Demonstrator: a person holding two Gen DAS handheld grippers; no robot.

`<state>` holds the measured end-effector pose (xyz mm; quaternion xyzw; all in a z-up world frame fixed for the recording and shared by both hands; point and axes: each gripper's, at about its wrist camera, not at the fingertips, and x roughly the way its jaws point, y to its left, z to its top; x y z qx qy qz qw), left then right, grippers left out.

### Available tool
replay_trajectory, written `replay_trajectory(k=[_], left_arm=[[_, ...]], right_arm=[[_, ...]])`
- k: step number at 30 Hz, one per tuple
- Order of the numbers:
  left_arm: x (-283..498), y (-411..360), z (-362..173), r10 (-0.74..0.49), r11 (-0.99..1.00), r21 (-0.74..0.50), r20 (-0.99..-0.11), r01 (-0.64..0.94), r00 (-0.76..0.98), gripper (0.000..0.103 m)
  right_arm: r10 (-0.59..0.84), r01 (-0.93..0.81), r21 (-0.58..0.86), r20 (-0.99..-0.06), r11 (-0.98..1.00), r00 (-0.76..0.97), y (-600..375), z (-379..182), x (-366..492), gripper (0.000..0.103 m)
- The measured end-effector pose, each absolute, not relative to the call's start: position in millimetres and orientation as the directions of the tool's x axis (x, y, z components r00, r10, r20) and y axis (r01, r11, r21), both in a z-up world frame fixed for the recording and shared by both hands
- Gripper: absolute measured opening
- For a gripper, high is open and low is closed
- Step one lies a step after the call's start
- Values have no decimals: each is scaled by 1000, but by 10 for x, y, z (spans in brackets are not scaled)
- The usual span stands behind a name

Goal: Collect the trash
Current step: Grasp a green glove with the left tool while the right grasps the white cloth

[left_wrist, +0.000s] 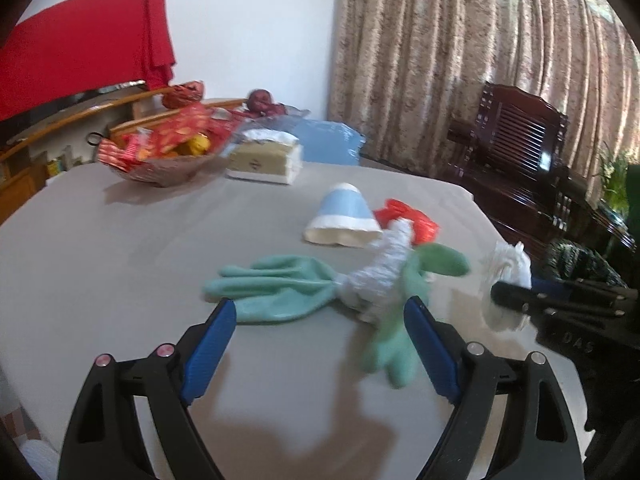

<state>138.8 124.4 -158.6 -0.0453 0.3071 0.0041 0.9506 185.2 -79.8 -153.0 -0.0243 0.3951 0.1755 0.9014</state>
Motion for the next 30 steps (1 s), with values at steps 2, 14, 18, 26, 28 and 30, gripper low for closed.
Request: replay_trajectory(k=[2, 14, 18, 26, 28, 30], left_arm=[[1442, 1143, -1632, -40, 996, -88, -591, -15, 805, 84], [1604, 723, -1848, -108, 994, -81, -635, 74, 765, 83], [1697, 629, -1975, -142, 990, -91, -681, 110, 719, 52], [1695, 610, -1989, -147, 989, -107, -700, 101, 698, 6], [1630, 605, -1917, -157, 988, -118, -690, 103, 707, 5], [1557, 599, -1800, -172, 985, -134, -671, 110, 722, 5]], right_arm=[[285, -330, 83, -721, 941, 632, -875, -1521, 1836, 30], [263, -296, 86, -727, 951, 634, -1155, -1551, 1805, 30], [253, -296, 70, -725, 953, 641, -1178, -1530, 1799, 30], [254, -303, 60, -709, 951, 658, -1190, -1440, 1742, 30], [254, -306, 55, -703, 951, 664, -1189, -1399, 1720, 30], [258, -308, 54, -692, 950, 674, -1196, -1336, 1693, 30]])
